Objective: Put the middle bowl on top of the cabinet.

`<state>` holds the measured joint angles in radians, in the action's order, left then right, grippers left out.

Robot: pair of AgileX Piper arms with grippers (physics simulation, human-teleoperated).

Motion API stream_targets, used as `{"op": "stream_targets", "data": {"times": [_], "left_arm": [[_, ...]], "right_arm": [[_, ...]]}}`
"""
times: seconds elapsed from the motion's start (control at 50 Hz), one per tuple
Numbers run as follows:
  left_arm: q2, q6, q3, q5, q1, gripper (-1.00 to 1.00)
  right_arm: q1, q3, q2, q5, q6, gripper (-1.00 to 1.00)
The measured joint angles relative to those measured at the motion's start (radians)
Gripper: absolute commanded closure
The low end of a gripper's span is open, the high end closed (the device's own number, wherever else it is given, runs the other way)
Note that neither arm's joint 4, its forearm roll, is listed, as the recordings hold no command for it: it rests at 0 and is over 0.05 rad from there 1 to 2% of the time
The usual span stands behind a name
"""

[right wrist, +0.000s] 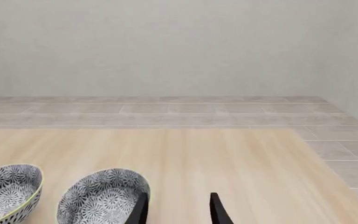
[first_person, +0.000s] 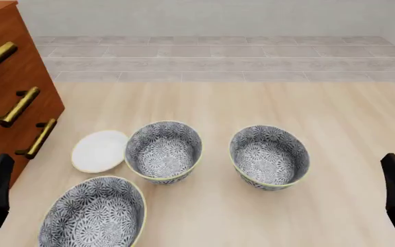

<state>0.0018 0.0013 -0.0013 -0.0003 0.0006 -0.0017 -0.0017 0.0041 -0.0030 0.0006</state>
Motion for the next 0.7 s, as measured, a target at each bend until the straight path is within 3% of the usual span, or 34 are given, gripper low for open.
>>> {"op": "stream_targets", "data": {"times": [0.7], "left_arm": [[0.039, 0.009, -0.018, -0.011, 0.012, -1.0]], "right_arm": [[-0.019, 0.0, 0.048, -0.047, -0.001, -1.0]]}}
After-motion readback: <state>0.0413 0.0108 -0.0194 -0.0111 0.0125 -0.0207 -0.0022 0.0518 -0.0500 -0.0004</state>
